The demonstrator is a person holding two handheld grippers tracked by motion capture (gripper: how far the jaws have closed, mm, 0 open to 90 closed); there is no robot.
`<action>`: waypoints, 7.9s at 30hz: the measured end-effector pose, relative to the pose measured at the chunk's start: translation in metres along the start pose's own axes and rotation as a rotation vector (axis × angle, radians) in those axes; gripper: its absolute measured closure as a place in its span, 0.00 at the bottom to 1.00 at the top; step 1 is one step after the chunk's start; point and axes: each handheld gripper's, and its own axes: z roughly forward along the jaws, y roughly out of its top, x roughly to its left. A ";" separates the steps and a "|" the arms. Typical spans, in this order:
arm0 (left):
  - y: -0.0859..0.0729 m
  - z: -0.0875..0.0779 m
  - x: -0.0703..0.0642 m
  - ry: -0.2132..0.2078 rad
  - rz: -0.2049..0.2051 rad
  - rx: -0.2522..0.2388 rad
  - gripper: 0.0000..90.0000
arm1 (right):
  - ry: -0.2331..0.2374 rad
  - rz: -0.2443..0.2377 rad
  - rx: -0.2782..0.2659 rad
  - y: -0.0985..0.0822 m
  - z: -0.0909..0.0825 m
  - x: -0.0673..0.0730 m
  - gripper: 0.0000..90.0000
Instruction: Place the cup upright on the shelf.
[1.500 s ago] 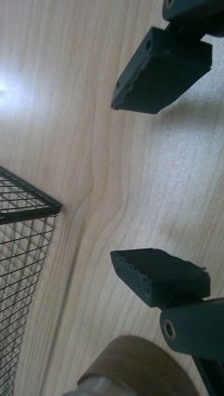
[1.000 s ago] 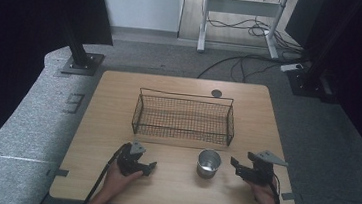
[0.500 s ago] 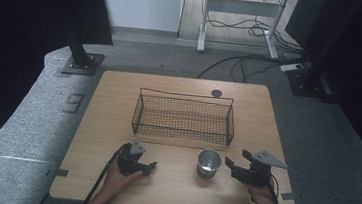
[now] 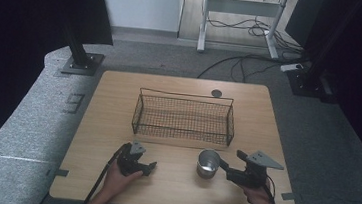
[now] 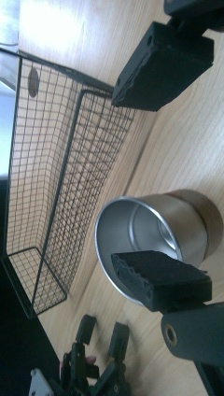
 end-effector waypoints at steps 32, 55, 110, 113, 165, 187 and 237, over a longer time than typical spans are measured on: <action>0.000 0.000 0.000 0.000 0.000 0.000 0.16 | 0.062 -0.072 0.078 -0.008 0.031 0.039 0.08; 0.000 0.000 0.000 0.000 0.000 0.000 0.16 | -0.014 -0.120 0.107 -0.014 0.062 0.047 0.14; 0.000 0.000 0.000 0.001 0.002 0.002 0.16 | 0.114 -0.141 0.024 0.065 0.054 0.048 0.15; 0.000 0.000 0.000 0.001 0.002 0.001 0.16 | 0.114 -0.145 0.018 0.072 0.054 0.049 0.15; 0.000 -0.001 -0.001 0.000 0.003 0.001 0.16 | 0.093 -0.147 0.042 0.124 0.101 0.031 0.15; 0.000 -0.001 -0.001 -0.001 0.002 0.001 0.16 | 0.072 -0.116 0.047 0.130 0.126 0.012 0.15; 0.000 -0.001 0.000 -0.001 0.002 0.001 0.16 | -0.013 -0.065 0.171 0.104 0.184 -0.009 0.15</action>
